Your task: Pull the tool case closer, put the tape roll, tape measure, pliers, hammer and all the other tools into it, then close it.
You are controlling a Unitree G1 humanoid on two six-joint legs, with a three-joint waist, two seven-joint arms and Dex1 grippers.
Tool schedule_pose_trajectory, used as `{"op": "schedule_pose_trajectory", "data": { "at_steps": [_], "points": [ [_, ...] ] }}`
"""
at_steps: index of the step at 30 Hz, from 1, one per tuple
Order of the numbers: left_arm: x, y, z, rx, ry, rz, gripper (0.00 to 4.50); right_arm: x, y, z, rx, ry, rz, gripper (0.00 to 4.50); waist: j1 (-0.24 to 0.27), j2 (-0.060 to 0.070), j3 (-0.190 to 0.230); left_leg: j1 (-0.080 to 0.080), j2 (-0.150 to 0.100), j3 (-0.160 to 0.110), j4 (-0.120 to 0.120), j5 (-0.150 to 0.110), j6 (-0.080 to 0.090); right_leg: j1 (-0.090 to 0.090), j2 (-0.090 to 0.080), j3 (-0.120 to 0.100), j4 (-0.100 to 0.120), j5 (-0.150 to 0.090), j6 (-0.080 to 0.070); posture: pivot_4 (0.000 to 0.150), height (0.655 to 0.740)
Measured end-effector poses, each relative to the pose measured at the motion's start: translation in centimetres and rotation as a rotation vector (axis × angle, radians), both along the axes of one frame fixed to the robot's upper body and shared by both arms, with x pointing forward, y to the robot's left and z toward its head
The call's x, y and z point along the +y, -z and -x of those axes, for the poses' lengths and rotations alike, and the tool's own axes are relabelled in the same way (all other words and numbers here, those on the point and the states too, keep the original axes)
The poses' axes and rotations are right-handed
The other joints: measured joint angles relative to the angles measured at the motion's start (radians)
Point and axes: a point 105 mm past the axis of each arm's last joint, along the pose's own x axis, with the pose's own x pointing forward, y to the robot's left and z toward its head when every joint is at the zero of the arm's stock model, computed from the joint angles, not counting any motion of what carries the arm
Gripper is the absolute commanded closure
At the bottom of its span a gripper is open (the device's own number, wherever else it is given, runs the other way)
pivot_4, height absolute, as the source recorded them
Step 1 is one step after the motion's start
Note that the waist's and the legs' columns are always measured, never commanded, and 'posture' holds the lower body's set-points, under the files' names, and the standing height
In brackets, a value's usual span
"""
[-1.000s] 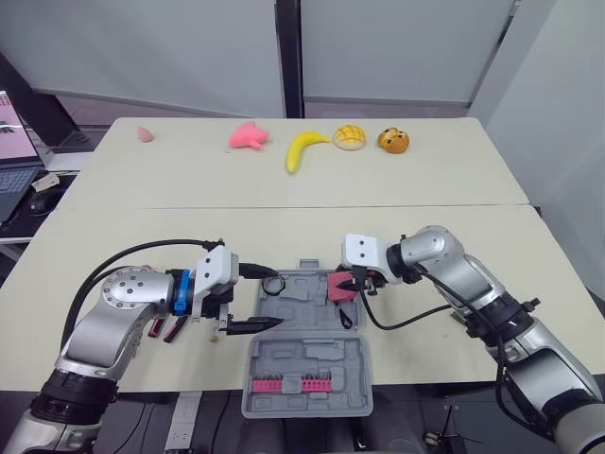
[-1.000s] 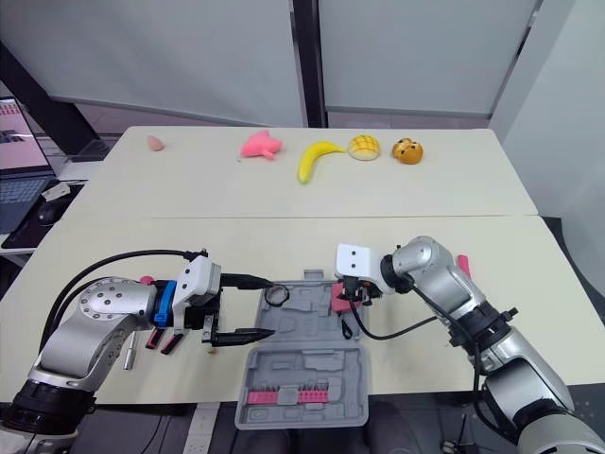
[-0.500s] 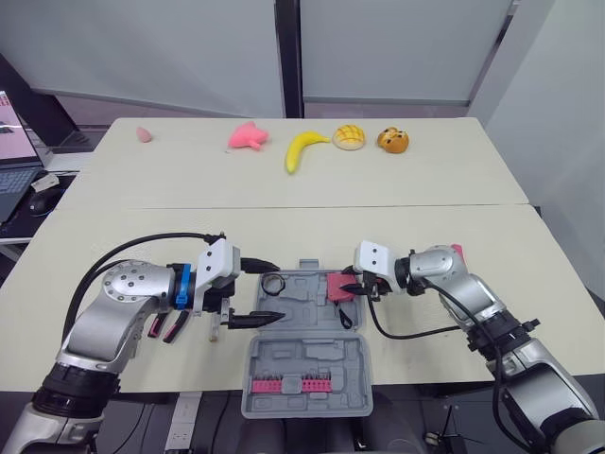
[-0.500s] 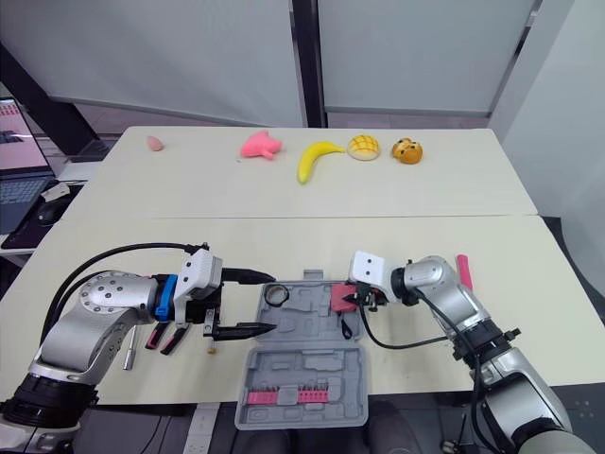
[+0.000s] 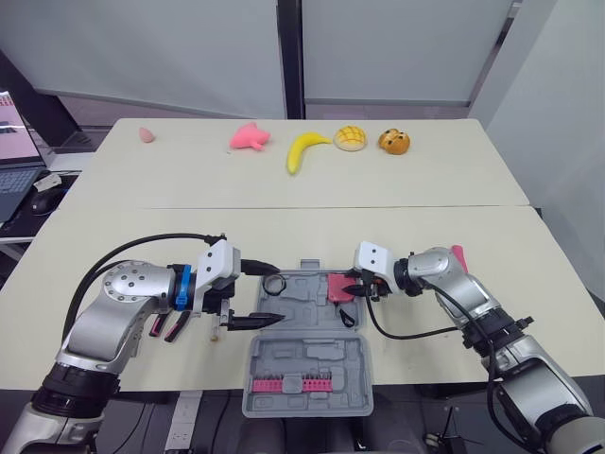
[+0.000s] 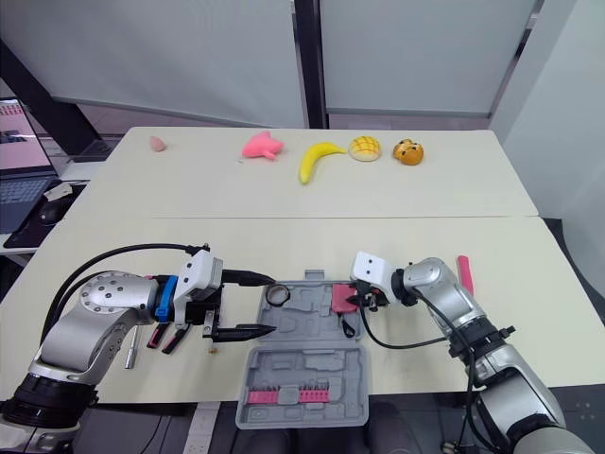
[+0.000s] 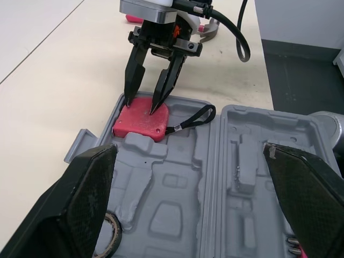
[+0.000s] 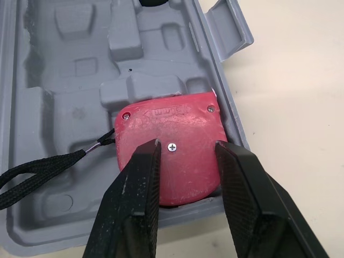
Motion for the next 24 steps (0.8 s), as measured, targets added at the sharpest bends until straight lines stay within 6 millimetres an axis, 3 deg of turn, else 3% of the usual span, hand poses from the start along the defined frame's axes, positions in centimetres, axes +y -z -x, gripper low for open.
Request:
{"op": "schedule_pose_trajectory", "data": {
  "at_steps": [6, 9, 12, 15, 19, 24],
  "points": [
    [1.0, -0.4, -0.3, -0.006, -0.041, 0.028, 0.0, 1.2, -0.4, 0.4, -0.033, 0.001, -0.065, 2.89, -0.001, 0.0, 0.0, -0.001, 0.0, 0.0, -0.001, 0.0, 0.0, -0.001, 0.0, 0.0, 0.0, 0.0, 0.0, 0.15, 0.7255],
    [3.2, -0.3, -1.1, -0.004, -0.147, 0.036, 0.0, 1.5, -3.3, 0.4, -0.138, 0.019, -0.155, 2.89, -0.001, 0.001, 0.001, -0.002, 0.0, 0.0, -0.001, 0.0, 0.0, -0.002, 0.0, 0.0, 0.0, 0.0, 0.0, 0.15, 0.7255],
    [6.1, -0.1, -1.5, 0.009, -0.265, 0.029, 0.0, 0.4, -7.2, 0.4, -0.263, 0.077, -0.234, 2.89, 0.001, 0.001, 0.001, -0.002, 0.0, 0.0, -0.001, 0.0, 0.0, -0.002, 0.0, 0.0, 0.0, 0.0, 0.0, 0.15, 0.7255],
    [9.7, 0.3, -1.4, 0.025, -0.397, 0.018, 0.0, -2.7, -8.8, 1.4, -0.293, 0.179, -0.25, 2.89, 0.008, 0.001, 0.001, -0.002, 0.0, 0.0, -0.002, 0.0, 0.0, -0.002, 0.0, -0.001, -0.002, 0.0, 0.0, 0.15, 0.7255],
    [14.6, 0.8, -0.6, 0.033, -0.594, 0.02, 0.0, -9.0, -8.1, 3.2, -0.27, 0.364, -0.154, 2.89, 0.017, 0.001, 0.001, -0.003, 0.0, 0.0, -0.002, 0.0, 0.0, -0.002, -0.001, -0.001, -0.002, -0.001, 0.0, 0.15, 0.7255],
    [19.0, 2.3, 1.7, 0.084, -0.791, 0.018, 0.0, -15.7, -7.3, 5.7, -0.256, 0.581, -0.055, 2.89, 0.017, 0.001, 0.001, -0.001, 0.0, 0.0, -0.002, 0.0, 0.0, -0.002, -0.001, 0.0, -0.002, -0.003, 0.004, 0.15, 0.7255]
  ]
}}
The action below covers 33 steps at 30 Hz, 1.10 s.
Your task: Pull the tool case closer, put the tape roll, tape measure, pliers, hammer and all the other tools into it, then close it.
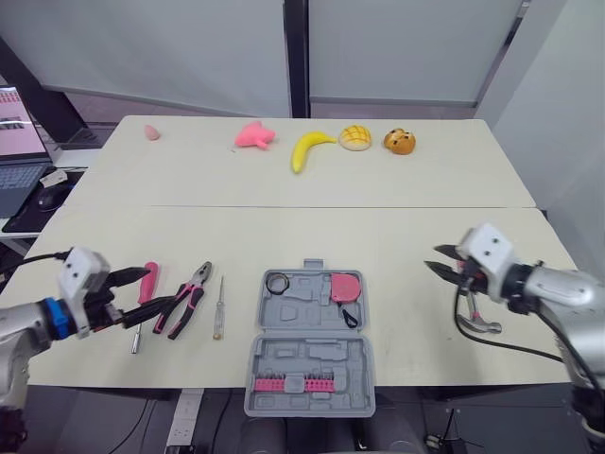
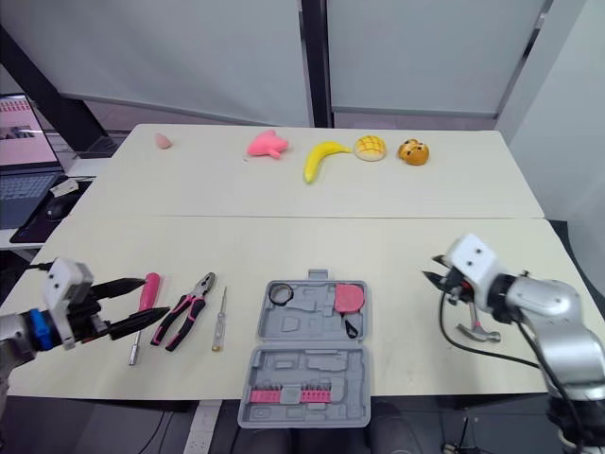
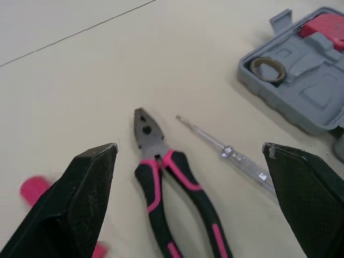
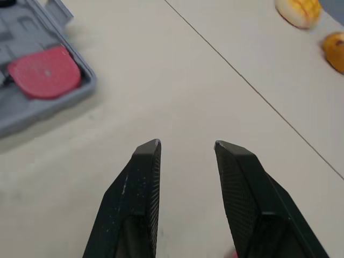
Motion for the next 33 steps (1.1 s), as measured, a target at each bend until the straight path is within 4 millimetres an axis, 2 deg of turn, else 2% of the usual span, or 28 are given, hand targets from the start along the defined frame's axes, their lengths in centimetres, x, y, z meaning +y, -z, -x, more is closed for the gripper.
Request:
{"op": "schedule_pose_trajectory", "data": {
  "at_steps": [4, 5, 8, 11, 14, 15, 25, 31, 33],
  "points": [
    [2.4, 1.9, 2.4, 0.081, -0.115, 0.011, 0.0, -4.3, 1.8, 2.3, 0.058, 0.164, 0.008, 2.89, -0.003, 0.0, 0.0, 0.001, 0.0, 0.001, 0.0, 0.0, 0.0, 0.0, 0.0, 0.001, 0.0, 0.0, 0.0, 0.15, 0.7255],
    [2.9, 2.5, 2.9, 0.102, -0.141, 0.014, 0.0, -5.3, 2.5, 3.1, 0.085, 0.198, 0.015, 2.42, -0.002, 0.0, 0.0, 0.001, 0.0, 0.001, 0.0, 0.0, 0.0, 0.001, 0.0, 0.001, 0.0, -0.001, 0.0, 0.15, 0.7255],
    [4.0, 3.0, 3.9, 0.128, -0.2, 0.02, 0.0, -6.7, 3.9, 5.1, 0.144, 0.231, 0.02, 1.85, -0.002, -0.001, 0.0, 0.001, 0.0, 0.001, 0.0, 0.0, 0.0, 0.001, 0.0, 0.001, 0.0, -0.001, -0.001, 0.15, 0.7255],
    [4.8, 3.6, 5.1, 0.165, -0.243, 0.028, 0.0, -7.2, 4.4, 6.6, 0.188, 0.224, 0.002, 1.17, -0.002, -0.001, -0.001, 0.002, 0.0, 0.002, 0.0, 0.0, 0.0, 0.001, 0.0, 0.002, 0.0, -0.001, -0.001, 0.15, 0.7255],
    [5.0, 4.0, 5.5, 0.184, -0.253, 0.029, 0.0, -7.3, 4.8, 7.4, 0.224, 0.206, 0.009, 0.19, -0.002, -0.001, -0.001, 0.002, 0.0, 0.002, 0.0, 0.0, 0.0, 0.001, 0.0, 0.001, 0.0, -0.002, -0.002, 0.15, 0.7255],
    [5.0, 4.0, 5.6, 0.188, -0.255, 0.03, 0.0, -7.3, 4.9, 7.5, 0.228, 0.205, 0.008, 0.02, -0.003, -0.001, -0.001, 0.002, 0.0, 0.002, 0.0, 0.0, 0.0, 0.001, 0.0, 0.001, 0.0, -0.002, -0.002, 0.15, 0.7255],
    [5.1, 4.3, 5.9, 0.208, -0.268, 0.028, 0.0, -7.4, 5.1, 8.0, 0.252, 0.203, 0.019, 0.02, -0.002, -0.002, -0.001, 0.002, 0.0, 0.002, -0.001, 0.0, 0.0, 0.001, 0.0, 0.001, 0.0, -0.002, -0.002, 0.15, 0.7255],
    [4.9, 4.2, 6.3, 0.209, -0.267, 0.018, 0.0, -7.1, 4.6, 7.8, 0.237, 0.177, 0.034, 0.02, -0.002, -0.002, -0.001, 0.002, 0.0, 0.002, -0.001, 0.0, 0.0, 0.001, 0.0, 0.001, 0.0, -0.002, -0.002, 0.15, 0.7255],
    [4.9, 4.0, 6.3, 0.204, -0.265, 0.016, 0.0, -6.4, 4.0, 7.5, 0.213, 0.145, 0.023, 0.02, -0.002, -0.002, -0.001, 0.002, 0.0, 0.002, -0.001, 0.0, 0.0, 0.001, 0.0, 0.001, 0.0, -0.002, -0.002, 0.15, 0.7255]
  ]
}}
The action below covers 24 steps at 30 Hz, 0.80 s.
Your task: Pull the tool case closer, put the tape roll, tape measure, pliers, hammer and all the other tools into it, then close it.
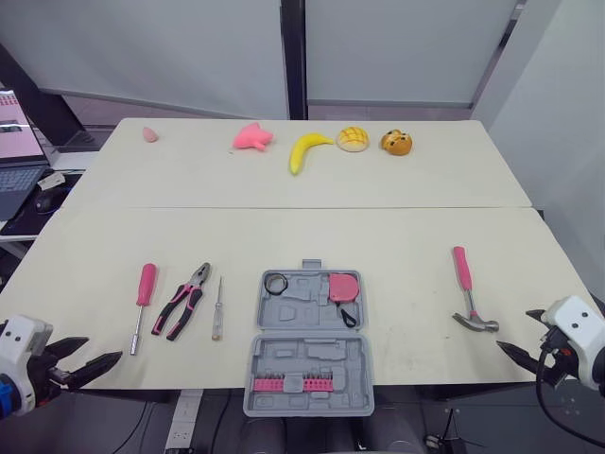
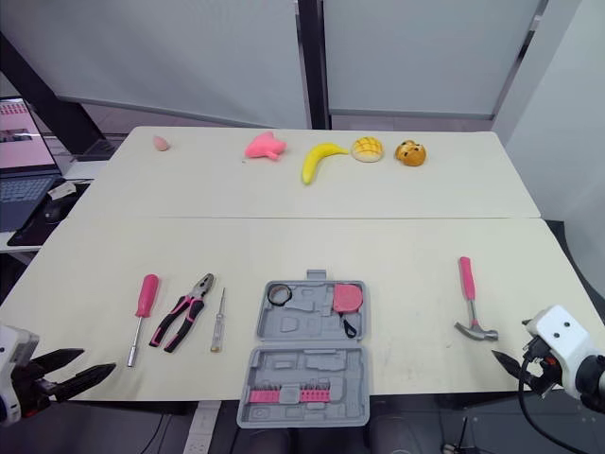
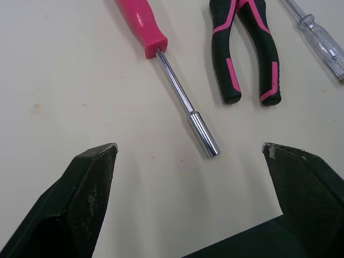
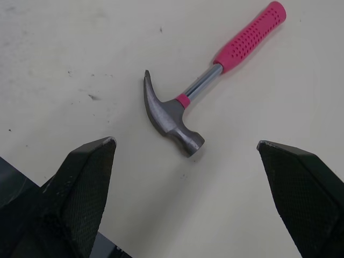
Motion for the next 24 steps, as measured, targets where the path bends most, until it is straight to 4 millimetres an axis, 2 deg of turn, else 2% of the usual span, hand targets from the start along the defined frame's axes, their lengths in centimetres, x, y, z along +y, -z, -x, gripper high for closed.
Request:
{"op": "schedule_pose_trajectory", "data": {
  "at_steps": [3, 6, 10, 15, 19, 24],
  "points": [
    [-0.2, 0.0, 0.2, 0.005, 0.006, 0.0, 0.0, 1.9, -2.2, -1.5, -0.084, -0.064, -0.066, 0.02, -0.008, 0.0, 0.0, 0.0, 0.0, 0.0, 0.0, 0.0, 0.0, 0.0, 0.0, 0.0, 0.0, 0.0, 0.0, 0.15, 0.7255],
    [-0.4, -0.2, 0.4, -0.003, 0.008, -0.003, 0.0, 5.0, -4.0, -2.7, -0.135, -0.206, -0.091, 0.02, -0.011, 0.0, 0.0, 0.0, 0.0, 0.0, 0.0, 0.0, 0.0, 0.0, 0.0, 0.0, 0.0, 0.001, 0.001, 0.15, 0.7255],
    [-0.7, -0.1, 0.8, -0.013, -0.001, -0.002, 0.0, 9.7, -6.0, -2.9, -0.123, -0.459, -0.106, 0.02, -0.012, 0.0, 0.0, 0.0, 0.0, 0.0, -0.001, 0.0, 0.0, 0.0, 0.0, 0.0, 0.0, 0.001, 0.001, 0.15, 0.7255],
    [-1.3, 0.0, 1.6, -0.029, -0.016, -0.002, 0.0, 14.5, -8.5, -3.5, -0.135, -0.67, -0.156, 0.02, -0.013, -0.001, -0.001, 0.0, 0.0, 0.0, 0.0, 0.0, 0.0, 0.0, 0.0, 0.0, 0.0, 0.001, 0.001, 0.15, 0.7255],
    [-1.5, 0.6, 2.7, -0.027, -0.048, 0.011, 0.0, 17.5, -8.6, -4.0, -0.119, -0.77, -0.208, 0.02, -0.012, -0.002, -0.001, 0.0, 0.0, 0.0, 0.0, 0.0, 0.0, 0.0, 0.0, 0.0, 0.0, 0.001, 0.001, 0.15, 0.7255],
    [-1.4, 0.3, 3.8, -0.023, -0.066, 0.014, 0.0, 19.2, -8.5, -5.3, -0.11, -0.815, -0.216, 0.02, -0.008, -0.003, -0.001, -0.001, 0.0, 0.0, 0.0, 0.0, 0.0, 0.0, 0.0, -0.001, 0.0, 0.001, 0.001, 0.15, 0.7255]
  ]
}}
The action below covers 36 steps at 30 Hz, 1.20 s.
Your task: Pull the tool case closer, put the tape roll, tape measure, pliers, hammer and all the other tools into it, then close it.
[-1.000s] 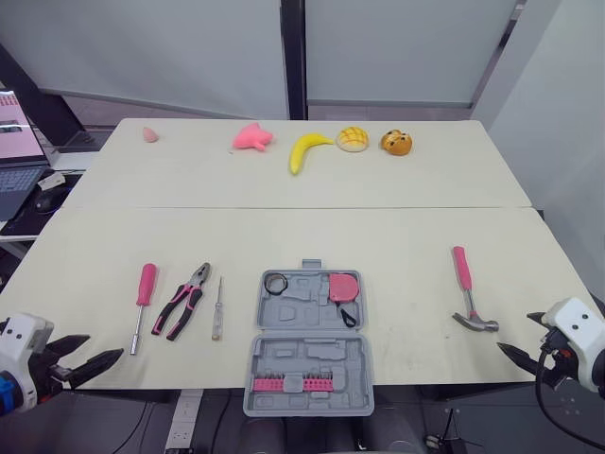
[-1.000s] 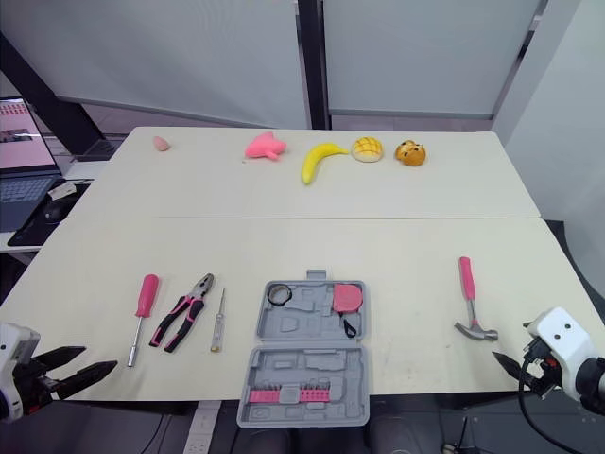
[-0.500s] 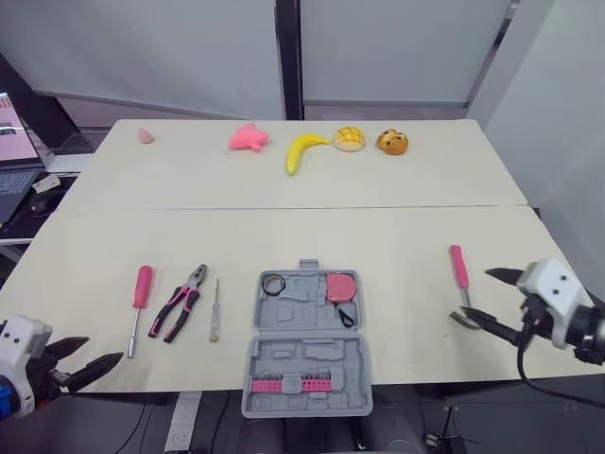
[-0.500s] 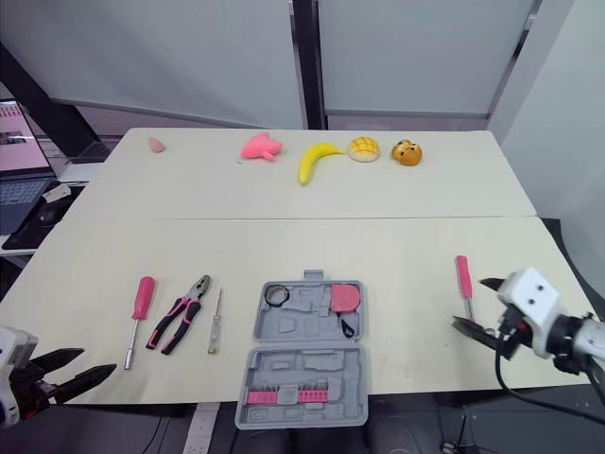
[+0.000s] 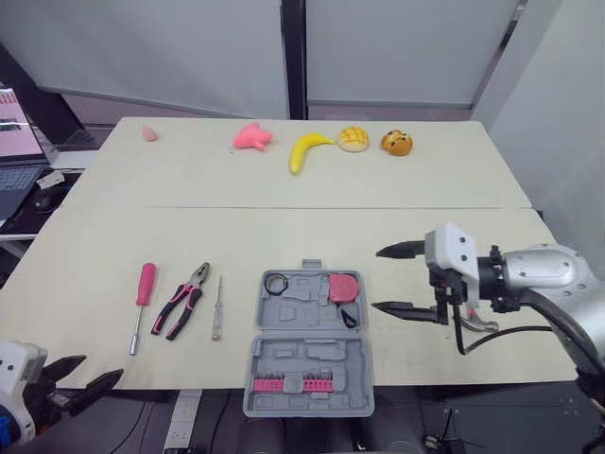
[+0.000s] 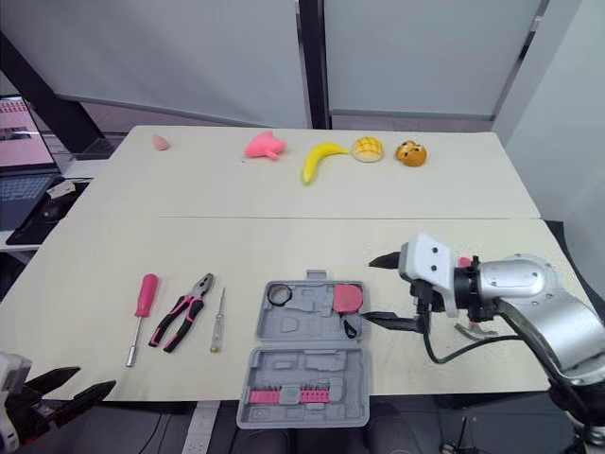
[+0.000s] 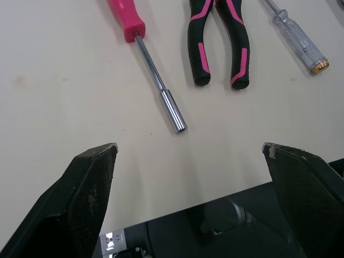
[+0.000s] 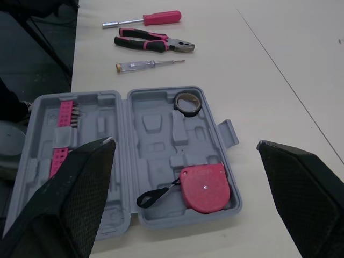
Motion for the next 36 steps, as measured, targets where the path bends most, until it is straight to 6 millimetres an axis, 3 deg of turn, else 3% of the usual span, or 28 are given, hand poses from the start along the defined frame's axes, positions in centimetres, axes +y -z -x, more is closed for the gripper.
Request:
{"op": "schedule_pose_trajectory", "data": {
  "at_steps": [6, 16, 24, 36],
  "points": [
    [-1.8, -0.8, -0.6, -0.054, 0.009, 0.035, 0.0, 1.0, 0.2, -0.6, 0.0, -0.024, -0.005, 0.02, 0.006, 0.0, 0.0, 0.0, 0.0, 0.0, 0.0, 0.0, 0.0, 0.0, 0.0, 0.0, 0.0, 0.0, 0.0, 0.15, 0.7255],
    [-6.6, -2.0, -8.3, -0.192, 0.032, 0.075, 0.0, 2.6, -0.1, -0.1, -0.013, -0.077, -0.033, 0.02, 0.014, 0.0, 0.0, 0.0, 0.0, 0.0, 0.001, 0.0, 0.0, 0.0, 0.0, 0.0, 0.0, 0.004, -0.003, 0.15, 0.7255],
    [-7.8, -0.2, -12.6, -0.114, -0.004, 0.005, 0.0, 3.9, 0.0, 0.3, -0.018, -0.115, -0.046, 0.02, 0.015, -0.001, 0.0, 0.0, 0.0, -0.001, 0.001, 0.0, 0.0, 0.0, 0.001, 0.0, 0.0, 0.004, -0.003, 0.15, 0.7255],
    [-7.9, 2.0, -14.7, 0.007, -0.026, -0.047, 0.0, 4.7, -0.1, 0.2, -0.042, -0.133, -0.04, 0.02, 0.017, 0.0, 0.0, -0.001, 0.0, -0.002, 0.001, 0.0, 0.0, 0.0, 0.001, -0.001, 0.001, 0.004, -0.003, 0.15, 0.7255]
  ]
}}
